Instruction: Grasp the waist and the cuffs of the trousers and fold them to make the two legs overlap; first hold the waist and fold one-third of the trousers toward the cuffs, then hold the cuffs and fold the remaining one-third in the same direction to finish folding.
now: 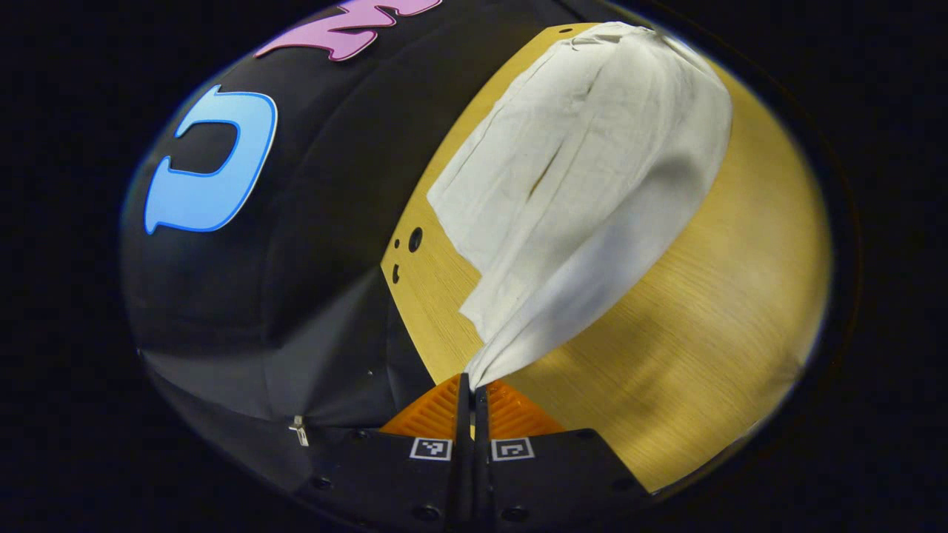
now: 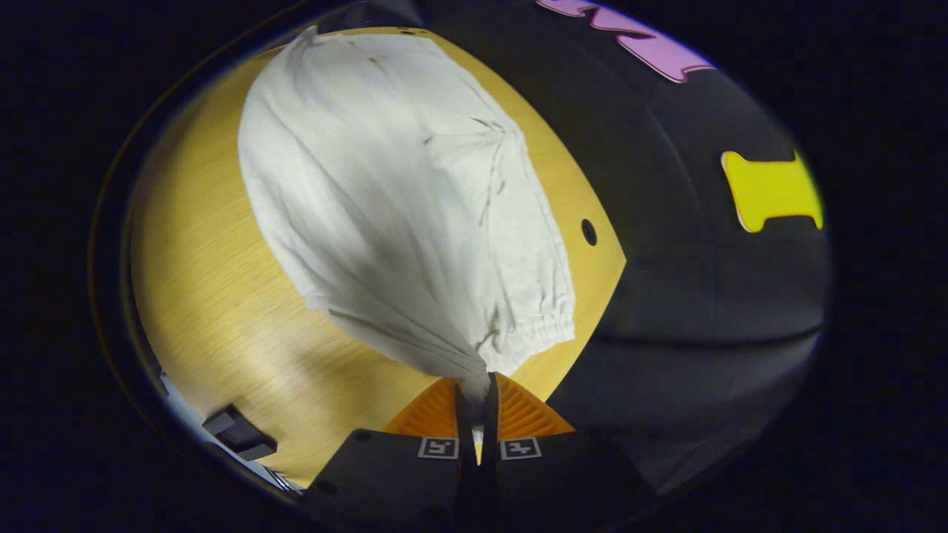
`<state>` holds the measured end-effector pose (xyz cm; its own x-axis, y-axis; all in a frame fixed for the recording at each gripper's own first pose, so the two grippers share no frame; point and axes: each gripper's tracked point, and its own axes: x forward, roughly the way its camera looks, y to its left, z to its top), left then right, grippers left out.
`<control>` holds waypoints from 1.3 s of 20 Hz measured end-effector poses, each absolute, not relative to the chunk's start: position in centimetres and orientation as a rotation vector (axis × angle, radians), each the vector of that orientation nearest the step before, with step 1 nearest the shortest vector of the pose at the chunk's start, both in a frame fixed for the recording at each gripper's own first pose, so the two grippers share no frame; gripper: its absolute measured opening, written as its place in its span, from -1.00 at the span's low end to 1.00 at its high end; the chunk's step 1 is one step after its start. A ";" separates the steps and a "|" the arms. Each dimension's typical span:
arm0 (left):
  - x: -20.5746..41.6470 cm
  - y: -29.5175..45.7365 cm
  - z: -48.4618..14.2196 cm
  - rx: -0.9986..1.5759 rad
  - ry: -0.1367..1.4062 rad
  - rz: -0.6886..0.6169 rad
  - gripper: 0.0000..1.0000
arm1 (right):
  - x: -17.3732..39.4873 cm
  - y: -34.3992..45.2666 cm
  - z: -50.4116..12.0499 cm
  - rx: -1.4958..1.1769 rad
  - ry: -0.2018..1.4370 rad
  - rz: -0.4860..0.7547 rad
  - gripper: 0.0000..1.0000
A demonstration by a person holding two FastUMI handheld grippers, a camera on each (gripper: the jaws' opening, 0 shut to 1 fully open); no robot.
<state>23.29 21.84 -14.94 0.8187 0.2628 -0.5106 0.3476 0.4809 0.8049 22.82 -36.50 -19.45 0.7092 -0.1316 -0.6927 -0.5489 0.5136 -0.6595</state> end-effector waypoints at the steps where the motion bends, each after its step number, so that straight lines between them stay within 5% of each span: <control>1: 24.2 21.7 -14.3 1.081 0.630 -0.051 -0.89 | 23.5 -36.7 -18.6 -0.977 0.765 0.246 -0.89; 13: 38.6 19.2 -6.0 1.033 0.462 -0.001 -0.90 | 27.5 -34.6 -3.2 -0.478 0.677 -0.070 -0.89; 20: 49.0 19.1 -8.6 0.926 0.488 0.037 -0.90 | 28.5 -35.0 1.6 -0.194 0.714 -0.202 -0.89; 24: 51.2 18.0 -11.6 0.783 0.466 0.100 -0.88 | 28.2 -36.1 4.7 0.053 0.783 -0.277 -0.67; 26: 51.0 17.2 -13.1 0.701 0.466 0.115 -0.35 | 28.0 -36.5 5.1 0.079 0.768 -0.289 -0.49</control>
